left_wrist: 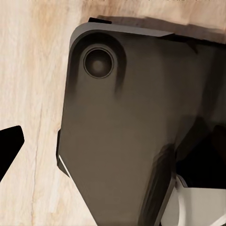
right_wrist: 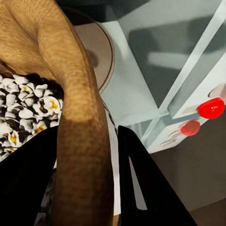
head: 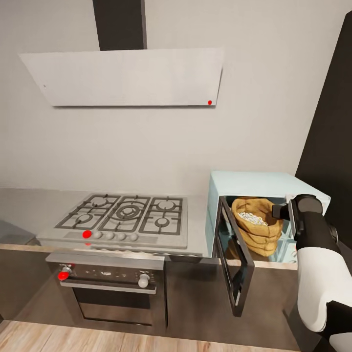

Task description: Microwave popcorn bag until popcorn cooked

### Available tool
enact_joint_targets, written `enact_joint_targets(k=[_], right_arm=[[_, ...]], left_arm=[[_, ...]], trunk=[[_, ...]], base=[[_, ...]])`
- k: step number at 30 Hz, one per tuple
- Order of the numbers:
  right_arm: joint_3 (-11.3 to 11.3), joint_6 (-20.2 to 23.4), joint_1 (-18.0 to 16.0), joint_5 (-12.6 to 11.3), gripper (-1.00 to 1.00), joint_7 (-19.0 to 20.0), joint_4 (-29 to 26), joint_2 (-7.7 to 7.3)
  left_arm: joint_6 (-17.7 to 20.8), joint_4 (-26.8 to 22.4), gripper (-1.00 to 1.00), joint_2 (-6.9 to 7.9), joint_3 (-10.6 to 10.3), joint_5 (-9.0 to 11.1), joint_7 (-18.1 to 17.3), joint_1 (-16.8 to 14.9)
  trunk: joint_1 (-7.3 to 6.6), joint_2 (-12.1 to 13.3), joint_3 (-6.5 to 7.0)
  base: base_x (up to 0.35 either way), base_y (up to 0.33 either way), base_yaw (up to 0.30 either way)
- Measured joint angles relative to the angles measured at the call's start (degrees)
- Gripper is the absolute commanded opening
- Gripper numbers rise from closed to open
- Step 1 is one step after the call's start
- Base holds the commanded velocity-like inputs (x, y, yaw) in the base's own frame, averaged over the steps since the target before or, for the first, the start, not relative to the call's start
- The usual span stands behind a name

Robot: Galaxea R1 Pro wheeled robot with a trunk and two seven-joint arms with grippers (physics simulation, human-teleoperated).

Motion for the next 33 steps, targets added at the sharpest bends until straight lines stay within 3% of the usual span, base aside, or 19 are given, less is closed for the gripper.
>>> enact_joint_targets(k=[6, 14, 33], right_arm=[[0.0, -0.01, 0.0, -0.01, -1.0, 0.02, 0.01, 0.0], [0.04, 0.01, 0.0, -2.44, -1.0, 0.05, 0.22, 0.02], [-0.05, 0.02, 0.0, -2.51, -1.0, 0.0, 0.12, 0.02]], left_arm=[[-0.05, 0.0, 1.0, -0.02, 0.0, -0.01, 0.01, 0.01], [0.03, 0.01, 1.0, 0.01, -0.08, 0.08, 0.0, 0.01], [0.0, 0.01, 1.0, -0.02, -0.04, -0.01, 0.0, 0.0]], trunk=[[0.0, 0.0, 0.0], [-0.02, -0.01, 0.0], [0.0, 0.0, 0.0]], base=[[0.025, 0.0, 0.0], [0.227, 0.0, 0.0], [0.023, 0.0, 0.0]])
